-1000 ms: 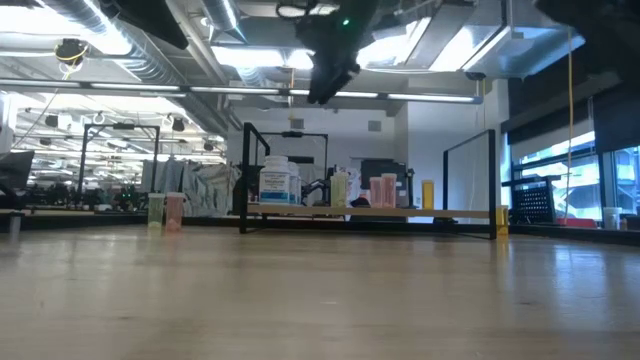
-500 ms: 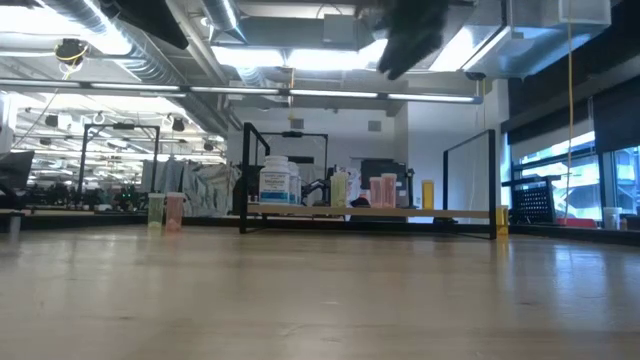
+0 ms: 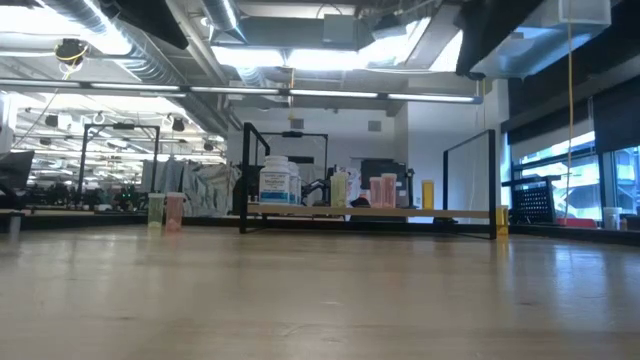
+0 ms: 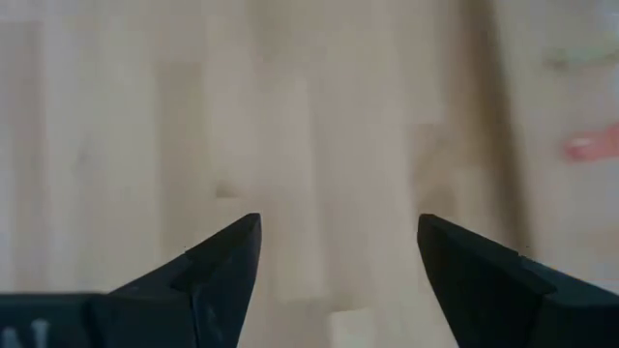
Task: Pick and place medicine bottles onto shelf by color
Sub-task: Put the bottom orange pill bottle on the shelf aligned with the other orange pill bottle
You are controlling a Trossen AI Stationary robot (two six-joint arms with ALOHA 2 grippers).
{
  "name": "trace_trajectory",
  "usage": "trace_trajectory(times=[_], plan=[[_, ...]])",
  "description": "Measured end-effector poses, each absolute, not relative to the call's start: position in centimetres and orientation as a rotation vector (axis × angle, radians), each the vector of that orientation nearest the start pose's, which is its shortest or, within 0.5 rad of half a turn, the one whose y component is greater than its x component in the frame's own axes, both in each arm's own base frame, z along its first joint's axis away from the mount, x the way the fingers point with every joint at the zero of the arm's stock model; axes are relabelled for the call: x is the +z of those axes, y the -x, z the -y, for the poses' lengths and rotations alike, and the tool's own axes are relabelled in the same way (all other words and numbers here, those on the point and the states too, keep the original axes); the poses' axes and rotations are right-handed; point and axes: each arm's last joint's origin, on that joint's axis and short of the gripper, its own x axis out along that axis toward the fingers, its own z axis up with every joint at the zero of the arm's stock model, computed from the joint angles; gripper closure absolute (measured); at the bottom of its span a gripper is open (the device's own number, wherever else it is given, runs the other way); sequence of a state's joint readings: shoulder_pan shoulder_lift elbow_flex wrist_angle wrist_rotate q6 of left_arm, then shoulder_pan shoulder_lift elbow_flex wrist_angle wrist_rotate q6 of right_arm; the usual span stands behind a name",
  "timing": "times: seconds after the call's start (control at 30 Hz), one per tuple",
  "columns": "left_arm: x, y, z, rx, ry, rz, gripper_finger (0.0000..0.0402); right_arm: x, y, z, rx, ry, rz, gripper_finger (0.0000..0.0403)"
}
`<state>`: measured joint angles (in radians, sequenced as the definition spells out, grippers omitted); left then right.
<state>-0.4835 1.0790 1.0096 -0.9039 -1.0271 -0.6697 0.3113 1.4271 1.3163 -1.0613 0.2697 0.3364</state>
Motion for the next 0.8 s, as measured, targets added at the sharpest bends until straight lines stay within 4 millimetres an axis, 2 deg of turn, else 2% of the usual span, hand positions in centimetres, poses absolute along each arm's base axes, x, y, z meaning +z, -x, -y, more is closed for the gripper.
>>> trace_trajectory(times=[0.17, 0.4, 0.63, 0.8], plan=[[31.1, -18.0, 6.7, 0.693, -0.048, -0.503, 0.0401, 31.0, -25.4, -9.7, -0.062, -0.015, -1.101, 0.0124], [31.1, -18.0, 6.7, 0.693, -0.047, -0.502, 0.0401, 30.7, -23.7, -13.3, -0.018, -0.154, -1.133, 0.0124], [31.1, -18.0, 6.7, 0.693, -0.047, -0.502, 0.0401, 28.2, -21.4, -16.8, -0.026, -0.285, -1.195, 0.0124], [31.1, -18.0, 6.7, 0.693, -0.047, -0.503, 0.0401, 26.4, -20.6, -18.1, -0.015, -0.336, -1.188, 0.0124]])
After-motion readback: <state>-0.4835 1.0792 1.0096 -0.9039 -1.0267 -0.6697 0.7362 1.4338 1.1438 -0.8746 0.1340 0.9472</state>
